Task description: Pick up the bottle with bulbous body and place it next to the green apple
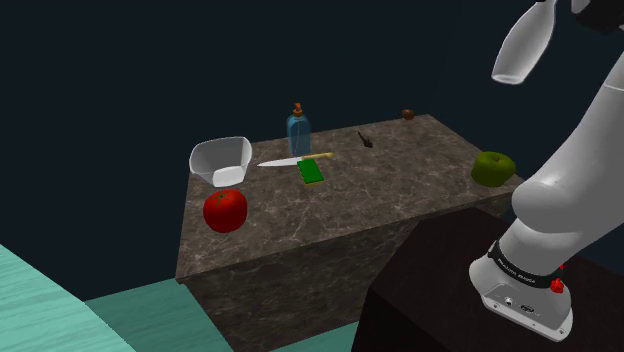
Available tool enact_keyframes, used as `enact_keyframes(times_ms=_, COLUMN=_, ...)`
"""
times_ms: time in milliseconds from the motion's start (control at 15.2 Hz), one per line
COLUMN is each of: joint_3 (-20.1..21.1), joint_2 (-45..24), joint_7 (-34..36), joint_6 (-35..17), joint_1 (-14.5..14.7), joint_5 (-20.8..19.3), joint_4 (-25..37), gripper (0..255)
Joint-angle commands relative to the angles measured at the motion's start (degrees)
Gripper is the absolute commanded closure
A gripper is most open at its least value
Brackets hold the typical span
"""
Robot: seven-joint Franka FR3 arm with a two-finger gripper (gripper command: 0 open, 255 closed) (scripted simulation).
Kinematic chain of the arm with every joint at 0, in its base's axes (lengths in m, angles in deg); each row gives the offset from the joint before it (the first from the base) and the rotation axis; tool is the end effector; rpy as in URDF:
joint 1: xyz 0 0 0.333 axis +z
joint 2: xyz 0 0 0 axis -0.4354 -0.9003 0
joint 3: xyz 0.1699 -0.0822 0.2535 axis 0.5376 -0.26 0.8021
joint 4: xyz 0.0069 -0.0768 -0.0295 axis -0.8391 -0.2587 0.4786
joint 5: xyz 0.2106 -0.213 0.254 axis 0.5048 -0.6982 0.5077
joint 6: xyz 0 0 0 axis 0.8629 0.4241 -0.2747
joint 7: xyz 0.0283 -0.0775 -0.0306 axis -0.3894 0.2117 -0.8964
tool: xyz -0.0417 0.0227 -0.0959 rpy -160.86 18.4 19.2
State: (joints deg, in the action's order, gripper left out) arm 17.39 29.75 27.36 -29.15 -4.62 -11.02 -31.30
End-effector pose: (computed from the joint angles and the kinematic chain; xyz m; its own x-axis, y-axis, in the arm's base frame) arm 0.2472 -0.4609 0.7514 0.9876 -0.1561 -0.0189 -0.1564 -0.9875 -0.0202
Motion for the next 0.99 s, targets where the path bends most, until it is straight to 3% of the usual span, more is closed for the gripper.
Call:
enact_keyframes(times_ms=0, joint_3=-0.6, joint_2=-0.45, joint_7=-1.7, joint_6=-0.7, joint_1=-0.98, joint_5=0.27, joint_4=-0.35, gripper=255)
enact_keyframes(times_ms=924, joint_3=1.72, joint_2=9.19, joint_7=2.19, joint_6=-15.04, joint_1=2.61, joint_5=-5.59, joint_4=-22.59, gripper=255)
